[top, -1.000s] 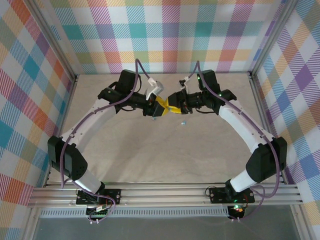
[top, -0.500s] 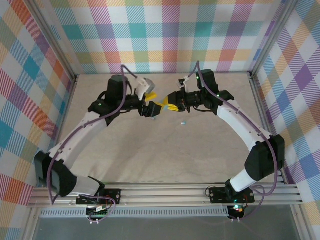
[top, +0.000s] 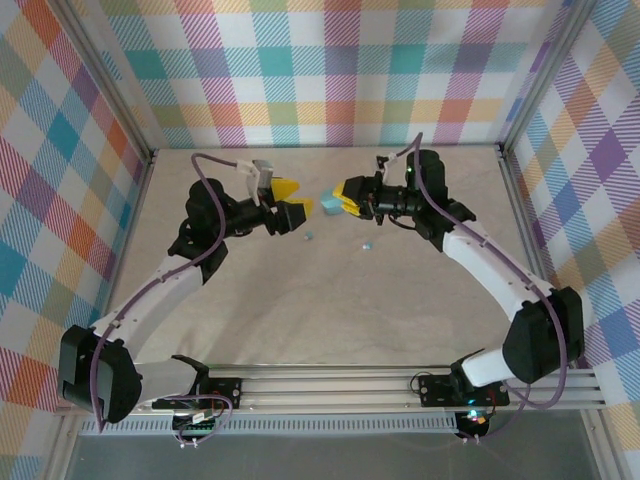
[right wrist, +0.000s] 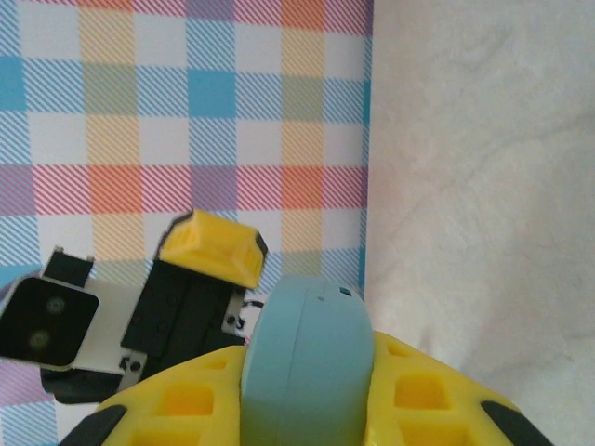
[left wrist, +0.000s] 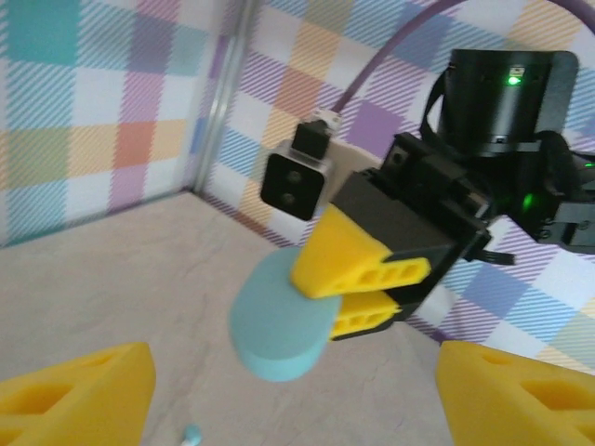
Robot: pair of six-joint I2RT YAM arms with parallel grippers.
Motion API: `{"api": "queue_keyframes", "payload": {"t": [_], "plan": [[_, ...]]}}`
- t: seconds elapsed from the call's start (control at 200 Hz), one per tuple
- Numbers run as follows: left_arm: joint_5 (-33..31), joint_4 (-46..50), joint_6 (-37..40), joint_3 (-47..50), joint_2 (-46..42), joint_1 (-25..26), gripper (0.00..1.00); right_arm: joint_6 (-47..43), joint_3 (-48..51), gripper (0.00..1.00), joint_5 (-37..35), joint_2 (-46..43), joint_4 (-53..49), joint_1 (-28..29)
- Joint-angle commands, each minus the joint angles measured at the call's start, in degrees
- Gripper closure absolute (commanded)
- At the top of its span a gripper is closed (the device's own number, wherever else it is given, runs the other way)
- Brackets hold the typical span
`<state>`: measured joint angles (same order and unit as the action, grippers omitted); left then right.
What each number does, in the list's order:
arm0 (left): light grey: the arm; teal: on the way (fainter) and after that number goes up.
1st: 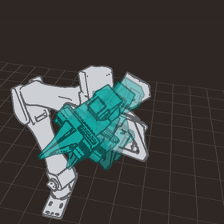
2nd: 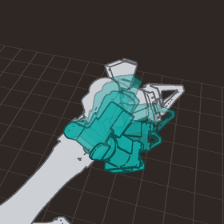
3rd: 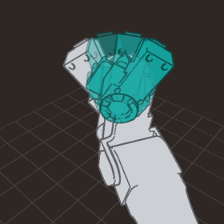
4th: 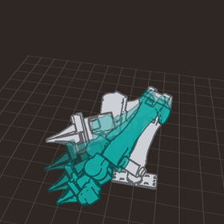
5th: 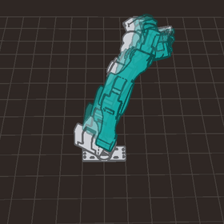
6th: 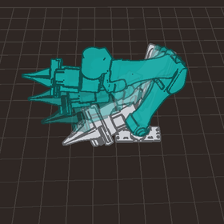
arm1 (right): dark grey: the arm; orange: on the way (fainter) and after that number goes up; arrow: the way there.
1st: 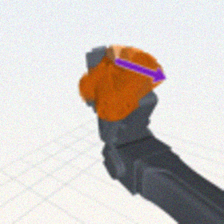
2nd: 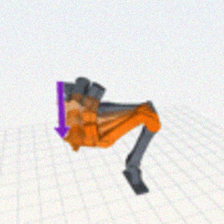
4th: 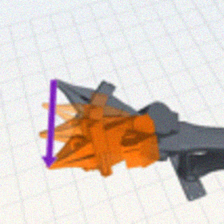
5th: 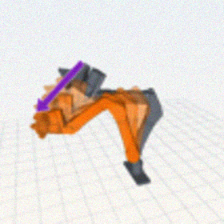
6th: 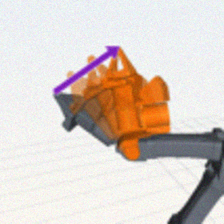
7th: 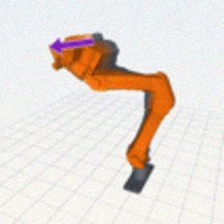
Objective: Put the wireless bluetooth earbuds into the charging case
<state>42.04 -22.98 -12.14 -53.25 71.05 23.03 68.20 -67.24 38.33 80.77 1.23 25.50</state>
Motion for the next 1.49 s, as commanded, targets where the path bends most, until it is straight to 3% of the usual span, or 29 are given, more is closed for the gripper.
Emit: {"api": "queue_keyframes", "payload": {"t": [0.0, 0.23, 0.405, 0.55, 0.795, 1.025, 1.31, 1.49], "plan": [[5.4, -5.3, -0.8, -2.6, 2.5, 1.9, 0.24, 3.6, 1.0, 0.92, -5.7, -3.1, 7.0, 0.9], [4.9, -5.1, 0.4, -4.1, 4.7, 2.5, 0.27, 2.7, -1.1, 0.92, -6.4, -3.1, 4.3, 2.8], [5.7, -6.9, 0.8, -3.9, 5.3, 2.5, 0.35, 8.8, 2.2, 0.93, -6.9, -3.5, 10.9, 3.9], [2.4, -8.2, 1.8, -1.8, 3.1, 2.5, 0.33, 13.6, 3.5, 0.95, -7.7, -3.3, 16.1, 4.5], [8.5, -15.8, -6.1, -2.6, 5.3, 0.6, 0.3, 13.3, 2.2, 0.95, -8.7, -4.9, 13.6, 6.9], [11.0, -16.5, -7.6, -2.0, 5.2, 0.6, 0.3, 14.4, 2.2, 0.96, -10.0, -6.4, 13.7, 8.5], [13.3, -16.2, -8.7, -1.1, 5.3, 0.2, 0.44, 15.0, 2.1, 0.97, -10.1, -7.4, 13.0, 9.3], [13.5, -15.6, -8.3, 0.3, 3.9, -0.3, 0.44, 14.6, 2.1, 0.97, -10.5, -8.6, 11.4, 9.4]]}}
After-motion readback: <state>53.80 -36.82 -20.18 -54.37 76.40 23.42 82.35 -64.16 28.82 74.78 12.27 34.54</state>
